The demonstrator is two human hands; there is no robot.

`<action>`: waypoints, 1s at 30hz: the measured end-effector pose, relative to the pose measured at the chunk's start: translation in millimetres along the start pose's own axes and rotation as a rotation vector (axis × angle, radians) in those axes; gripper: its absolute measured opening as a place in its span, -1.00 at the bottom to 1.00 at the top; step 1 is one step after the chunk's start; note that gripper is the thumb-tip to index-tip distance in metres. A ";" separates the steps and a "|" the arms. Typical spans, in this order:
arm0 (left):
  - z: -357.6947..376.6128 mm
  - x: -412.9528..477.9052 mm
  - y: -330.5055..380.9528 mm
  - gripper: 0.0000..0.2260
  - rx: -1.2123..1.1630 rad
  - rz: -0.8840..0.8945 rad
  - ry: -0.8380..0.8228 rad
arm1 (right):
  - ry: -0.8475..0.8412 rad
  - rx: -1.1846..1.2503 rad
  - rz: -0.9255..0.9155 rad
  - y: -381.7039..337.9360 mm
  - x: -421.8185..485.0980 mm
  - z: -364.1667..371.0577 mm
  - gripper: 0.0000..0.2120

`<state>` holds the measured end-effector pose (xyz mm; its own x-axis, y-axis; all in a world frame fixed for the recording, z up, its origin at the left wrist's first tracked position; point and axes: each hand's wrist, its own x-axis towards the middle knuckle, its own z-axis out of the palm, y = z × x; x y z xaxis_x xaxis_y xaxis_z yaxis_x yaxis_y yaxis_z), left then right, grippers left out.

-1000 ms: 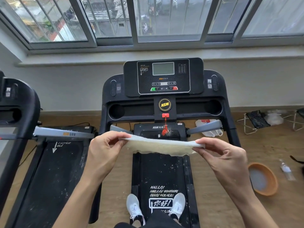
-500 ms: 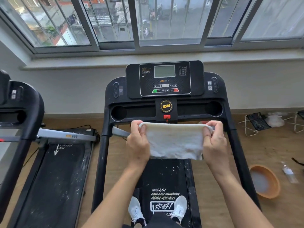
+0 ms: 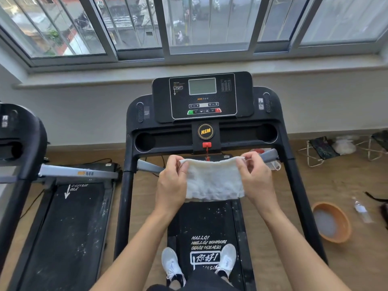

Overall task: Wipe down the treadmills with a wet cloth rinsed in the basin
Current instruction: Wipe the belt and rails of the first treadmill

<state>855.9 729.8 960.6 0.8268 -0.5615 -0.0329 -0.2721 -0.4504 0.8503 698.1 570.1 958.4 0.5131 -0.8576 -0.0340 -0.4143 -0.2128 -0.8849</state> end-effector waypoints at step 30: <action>15.2 -50.0 -48.7 -0.79 -0.853 -0.602 -0.309 | -0.412 0.432 0.328 14.1 -46.7 29.1 -0.80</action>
<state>820.3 769.2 912.9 0.5179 -0.6143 -0.5954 0.6661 -0.1471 0.7312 690.2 620.8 934.0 0.6922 -0.5791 -0.4307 -0.3037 0.3076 -0.9017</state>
